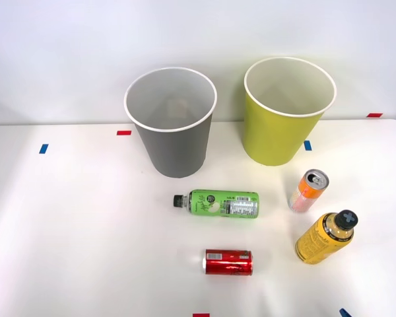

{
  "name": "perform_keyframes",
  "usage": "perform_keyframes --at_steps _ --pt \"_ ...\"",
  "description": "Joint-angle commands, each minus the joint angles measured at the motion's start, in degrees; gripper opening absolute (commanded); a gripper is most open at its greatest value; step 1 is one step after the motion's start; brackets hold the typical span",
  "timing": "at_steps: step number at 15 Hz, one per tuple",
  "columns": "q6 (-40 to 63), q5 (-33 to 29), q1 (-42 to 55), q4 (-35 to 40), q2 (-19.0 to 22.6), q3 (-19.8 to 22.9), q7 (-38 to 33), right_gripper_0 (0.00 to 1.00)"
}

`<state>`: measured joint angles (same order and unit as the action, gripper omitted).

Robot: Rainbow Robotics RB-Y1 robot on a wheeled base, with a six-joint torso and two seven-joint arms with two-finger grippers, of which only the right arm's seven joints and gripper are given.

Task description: Put cans in the gray bin, plastic bottles in the light green bin

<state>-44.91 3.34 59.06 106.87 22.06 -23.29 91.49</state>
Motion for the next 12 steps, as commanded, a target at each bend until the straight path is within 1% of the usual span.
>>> perform_keyframes --at_steps 1,4,5,8,9,12 --pt "0.0 0.0 0.0 0.0 0.0 0.0 0.0 1.00" --pt "0.0 0.0 0.0 0.0 0.0 0.0 0.0 1.00" --pt "0.9 0.0 -1.9 -2.3 -1.4 0.2 0.1 1.00" --pt "-3.9 0.7 -3.6 -2.8 -4.5 1.2 0.0 1.00" --pt "-4.4 2.5 -4.6 -2.7 -5.5 1.8 0.4 1.00" --pt "-6.6 2.9 -5.2 -2.7 -6.7 4.3 -0.2 1.00"
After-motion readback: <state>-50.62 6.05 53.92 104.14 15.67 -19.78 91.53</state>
